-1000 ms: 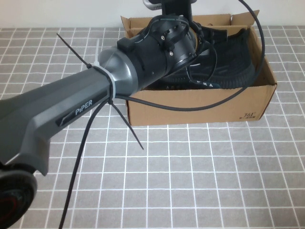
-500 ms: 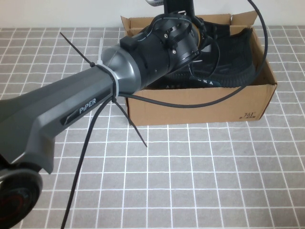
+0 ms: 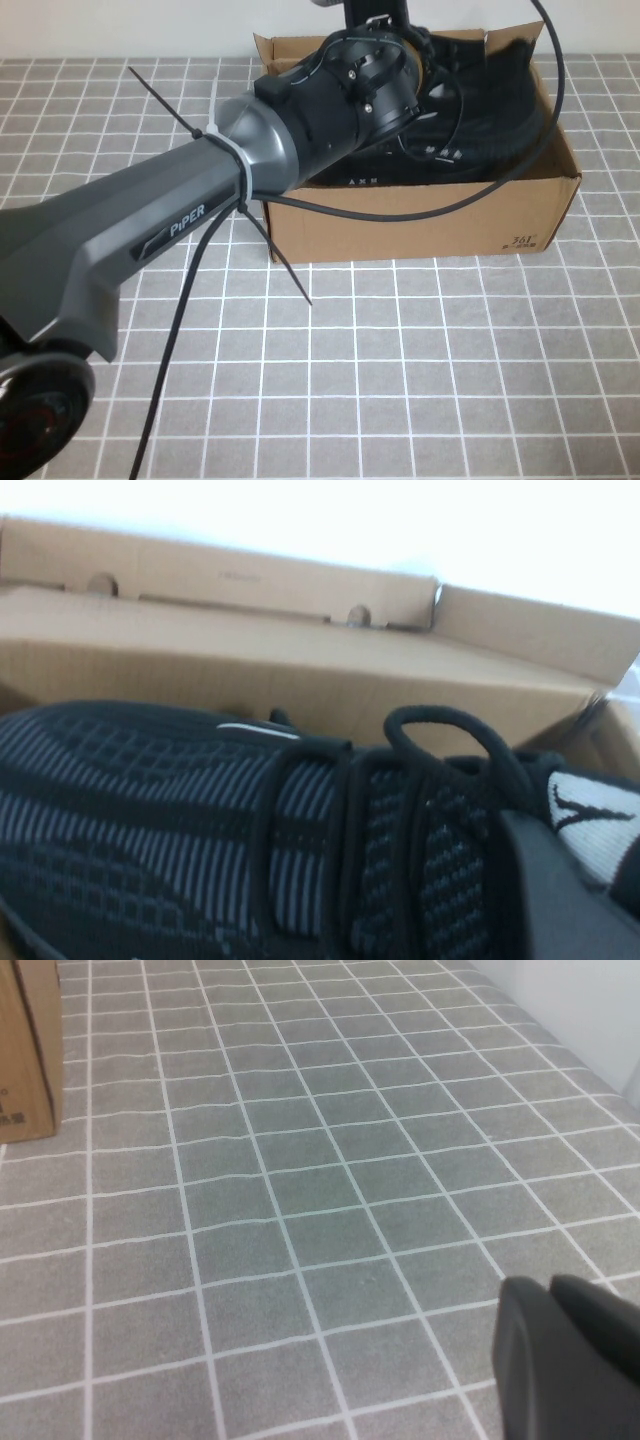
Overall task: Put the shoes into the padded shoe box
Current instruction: Place the shoe in the shoe box
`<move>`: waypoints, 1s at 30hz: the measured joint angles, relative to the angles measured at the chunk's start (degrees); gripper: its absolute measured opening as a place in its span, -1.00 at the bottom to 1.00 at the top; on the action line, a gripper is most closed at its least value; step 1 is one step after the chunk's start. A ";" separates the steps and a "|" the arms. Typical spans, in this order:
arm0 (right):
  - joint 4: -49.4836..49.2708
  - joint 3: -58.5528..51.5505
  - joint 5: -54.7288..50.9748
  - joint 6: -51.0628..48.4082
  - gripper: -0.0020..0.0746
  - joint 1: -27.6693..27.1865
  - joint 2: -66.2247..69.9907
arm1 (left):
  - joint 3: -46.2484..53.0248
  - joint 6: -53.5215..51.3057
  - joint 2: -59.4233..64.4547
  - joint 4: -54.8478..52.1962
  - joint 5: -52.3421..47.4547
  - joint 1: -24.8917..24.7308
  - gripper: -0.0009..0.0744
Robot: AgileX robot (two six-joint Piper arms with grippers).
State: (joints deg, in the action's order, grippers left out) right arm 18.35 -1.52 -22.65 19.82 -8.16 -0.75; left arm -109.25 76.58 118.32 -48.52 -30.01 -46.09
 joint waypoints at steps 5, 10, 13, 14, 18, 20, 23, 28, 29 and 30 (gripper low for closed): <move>0.00 0.00 0.00 0.00 -0.97 0.00 0.00 | -1.12 0.49 0.09 -0.69 0.14 0.00 -0.93; 0.00 0.00 0.00 0.00 -0.97 0.00 0.00 | -1.12 0.57 0.22 -0.82 -0.46 0.00 -0.93; 0.00 0.00 0.00 0.00 -0.97 0.00 0.00 | -1.12 0.57 0.31 -0.82 -1.13 0.00 -0.93; 0.00 0.00 0.00 0.00 -0.97 0.00 0.00 | -1.12 0.57 0.31 -0.82 -1.24 0.00 -0.93; 0.00 0.00 0.00 0.00 -0.97 0.00 0.00 | -1.12 0.57 1.25 -0.36 -1.95 0.00 -0.93; 0.00 0.00 0.00 0.00 -0.97 0.00 0.00 | -1.12 0.57 1.97 0.06 -2.21 -0.11 -0.93; 0.00 0.00 0.00 0.00 -0.97 0.00 0.00 | -1.12 0.57 2.77 1.07 -2.47 -0.41 -0.93; 0.00 0.00 0.00 0.00 -0.97 0.00 0.00 | -1.12 0.57 3.36 3.11 -4.83 -1.32 -0.93; 0.00 0.00 0.00 0.00 -0.97 0.00 0.00 | -1.12 0.57 3.36 3.52 -5.37 -1.35 -0.93; 0.00 0.00 0.00 0.00 -0.97 0.00 0.00 | -1.24 0.57 3.36 3.82 -5.84 -1.59 -0.93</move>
State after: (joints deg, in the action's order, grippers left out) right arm 18.35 -1.52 -22.65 19.82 -8.16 -0.75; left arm -110.49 77.15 121.69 -44.69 -35.85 -47.68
